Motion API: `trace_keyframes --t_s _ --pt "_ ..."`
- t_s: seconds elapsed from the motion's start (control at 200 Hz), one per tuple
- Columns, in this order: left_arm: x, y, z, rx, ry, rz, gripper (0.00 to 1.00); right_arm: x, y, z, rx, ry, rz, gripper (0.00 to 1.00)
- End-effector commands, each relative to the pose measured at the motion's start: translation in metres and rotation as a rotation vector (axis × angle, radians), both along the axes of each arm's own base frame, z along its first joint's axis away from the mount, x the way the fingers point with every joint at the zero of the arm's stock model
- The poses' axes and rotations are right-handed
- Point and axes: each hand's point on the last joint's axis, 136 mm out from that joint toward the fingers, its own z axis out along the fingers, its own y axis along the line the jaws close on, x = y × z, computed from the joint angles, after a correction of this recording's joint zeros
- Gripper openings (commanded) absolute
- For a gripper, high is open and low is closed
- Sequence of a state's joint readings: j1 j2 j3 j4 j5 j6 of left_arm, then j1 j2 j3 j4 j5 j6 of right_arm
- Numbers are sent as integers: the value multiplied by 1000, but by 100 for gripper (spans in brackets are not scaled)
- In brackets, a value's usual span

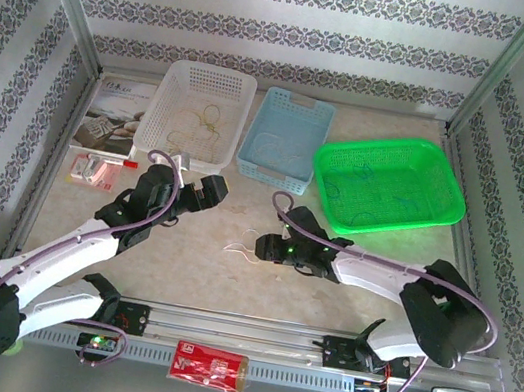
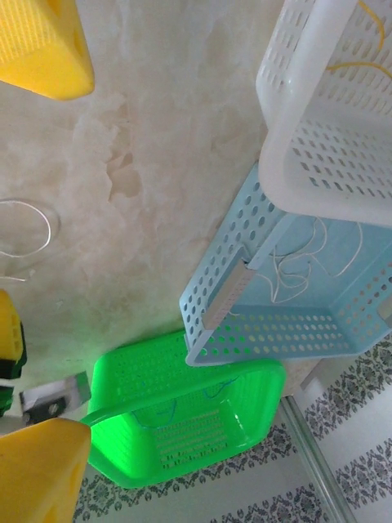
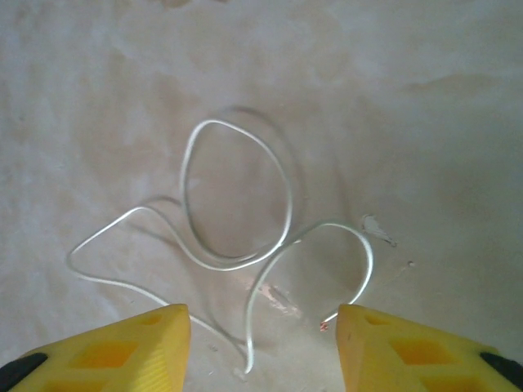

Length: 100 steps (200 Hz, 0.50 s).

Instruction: Untangle the cables

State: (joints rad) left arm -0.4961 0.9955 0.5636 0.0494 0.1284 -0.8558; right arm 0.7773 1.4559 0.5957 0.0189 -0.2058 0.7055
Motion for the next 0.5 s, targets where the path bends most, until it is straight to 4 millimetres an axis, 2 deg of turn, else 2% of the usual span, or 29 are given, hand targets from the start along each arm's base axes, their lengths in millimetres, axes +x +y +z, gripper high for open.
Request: trace_keyframes --t_s 0.0,0.045,0.115,0.18,0.33,0.495 --pt "5 -5 14 -19 -23 -28 100 12 13 4 18 -35 -4 45" --pt "5 -7 14 -22 -24 -34 100 13 14 1 16 -28 -2 35" --pt "6 -8 14 -23 -27 -43 100 13 17 -1 21 -20 8 14" --pt "6 -10 13 -22 -30 -53 100 13 18 4 34 -28 15 0" --pt "5 -12 13 -12 -29 -76 100 19 17 43 82 -107 16 0" --pt "4 -17 16 -19 -38 -107 100 32 14 112 169 -237 18 0"
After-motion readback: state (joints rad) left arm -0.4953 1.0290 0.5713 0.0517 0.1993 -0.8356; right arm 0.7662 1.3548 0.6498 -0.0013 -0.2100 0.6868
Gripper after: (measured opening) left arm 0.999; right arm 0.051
